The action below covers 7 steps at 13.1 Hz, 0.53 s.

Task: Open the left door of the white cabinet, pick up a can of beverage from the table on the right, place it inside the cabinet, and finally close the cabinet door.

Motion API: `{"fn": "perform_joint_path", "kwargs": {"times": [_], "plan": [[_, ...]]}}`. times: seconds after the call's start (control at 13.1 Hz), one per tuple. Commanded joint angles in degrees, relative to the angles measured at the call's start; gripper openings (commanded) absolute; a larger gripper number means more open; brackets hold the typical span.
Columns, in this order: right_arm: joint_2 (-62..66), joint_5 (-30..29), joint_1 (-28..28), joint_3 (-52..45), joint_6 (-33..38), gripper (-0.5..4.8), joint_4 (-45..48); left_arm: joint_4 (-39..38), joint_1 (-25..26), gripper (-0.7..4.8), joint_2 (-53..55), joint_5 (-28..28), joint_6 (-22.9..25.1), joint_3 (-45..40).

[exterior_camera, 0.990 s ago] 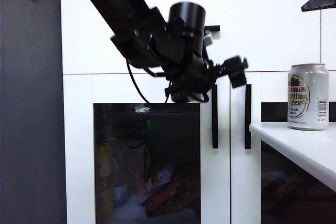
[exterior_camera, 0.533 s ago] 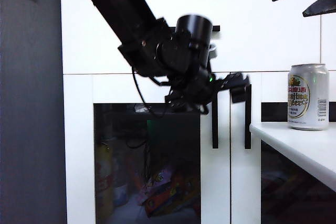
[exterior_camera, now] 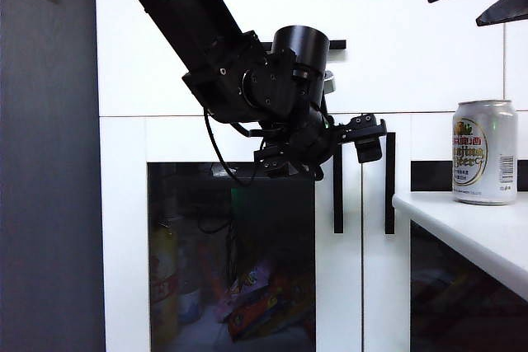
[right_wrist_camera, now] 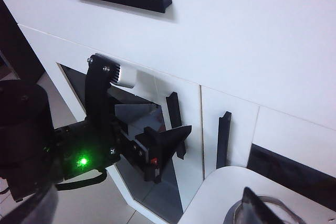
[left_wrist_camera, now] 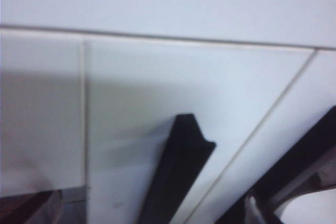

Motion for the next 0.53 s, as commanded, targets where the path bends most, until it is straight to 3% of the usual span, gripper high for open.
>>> {"fn": "perform_joint_path", "kwargs": {"times": [0.08, 0.3, 0.38, 0.53], "plan": [[-0.2, 0.13, 0.04, 0.15, -1.53, 4.79, -1.2, 2.14, -0.42, 4.06, -0.39, 0.35, 0.0, 0.28], [-0.2, 1.27, -0.07, 0.15, -2.73, 4.79, -1.75, 2.12, -0.66, 0.35, -0.42, 2.1, 0.02, 0.28], [-0.2, 1.22, -0.07, 0.17, -2.78, 4.79, -1.73, 2.56, -0.72, -0.06, -0.42, 2.97, 0.02, 0.28], [-0.24, 1.4, -0.2, 0.17, -2.84, 4.79, -1.81, 3.06, -0.81, -0.06, -0.42, 4.26, 0.02, 0.28]]}}
